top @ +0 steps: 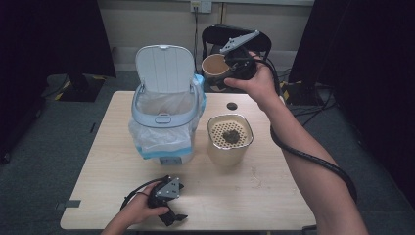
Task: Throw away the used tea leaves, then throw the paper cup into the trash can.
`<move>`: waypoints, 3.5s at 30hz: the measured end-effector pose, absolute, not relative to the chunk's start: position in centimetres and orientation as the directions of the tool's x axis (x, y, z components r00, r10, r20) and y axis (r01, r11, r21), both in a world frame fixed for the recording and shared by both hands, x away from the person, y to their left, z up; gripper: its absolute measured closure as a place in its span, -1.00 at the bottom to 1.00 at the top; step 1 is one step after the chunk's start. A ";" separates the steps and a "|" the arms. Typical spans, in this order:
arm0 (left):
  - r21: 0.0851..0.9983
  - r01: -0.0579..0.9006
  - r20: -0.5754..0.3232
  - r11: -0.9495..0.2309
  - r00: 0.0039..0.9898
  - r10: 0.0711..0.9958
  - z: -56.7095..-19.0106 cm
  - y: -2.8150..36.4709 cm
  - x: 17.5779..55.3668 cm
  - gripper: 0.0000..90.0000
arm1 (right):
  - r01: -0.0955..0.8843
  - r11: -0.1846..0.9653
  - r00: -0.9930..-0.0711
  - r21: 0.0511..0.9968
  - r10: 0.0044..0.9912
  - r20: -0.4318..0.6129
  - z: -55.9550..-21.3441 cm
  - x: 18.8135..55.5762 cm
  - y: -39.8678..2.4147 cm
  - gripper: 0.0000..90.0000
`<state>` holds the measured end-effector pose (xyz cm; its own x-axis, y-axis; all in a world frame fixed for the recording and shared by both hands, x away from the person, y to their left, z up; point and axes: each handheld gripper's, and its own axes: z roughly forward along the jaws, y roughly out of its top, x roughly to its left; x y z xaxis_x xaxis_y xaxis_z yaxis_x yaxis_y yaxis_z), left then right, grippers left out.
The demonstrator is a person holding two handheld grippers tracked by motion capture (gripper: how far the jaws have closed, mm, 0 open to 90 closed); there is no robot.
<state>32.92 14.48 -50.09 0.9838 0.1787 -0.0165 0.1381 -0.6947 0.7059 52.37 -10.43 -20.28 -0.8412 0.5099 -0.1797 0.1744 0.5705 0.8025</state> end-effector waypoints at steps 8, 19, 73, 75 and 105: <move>0.710 0.140 -0.022 -0.690 0.984 0.177 -50.1 14.4 32.9 -1.00 | 0.171 0.577 -0.845 0.799 0.502 -0.182 -19.9 52.5 -10.1 -0.39; 0.711 0.139 -0.020 -0.690 0.984 0.177 -50.1 14.4 32.9 -1.00 | 0.165 0.577 -0.854 0.800 0.489 -0.177 -19.6 52.4 -9.3 -0.39; 0.702 0.118 -0.007 -0.703 0.987 0.159 -50.1 14.5 33.1 -1.00 | 0.104 0.594 -0.921 0.798 0.359 -0.148 -21.0 51.4 -1.5 -0.40; 0.706 0.118 -0.007 -0.699 0.987 0.159 -50.1 14.5 33.1 -1.00 | 0.104 0.594 -0.924 0.798 0.354 -0.143 -21.1 51.5 -1.1 -0.40; 0.714 0.118 -0.011 -0.690 0.987 0.157 -50.2 14.5 33.1 -1.00 | 0.149 0.583 -0.938 0.799 0.339 -0.073 -23.8 52.3 1.8 -0.44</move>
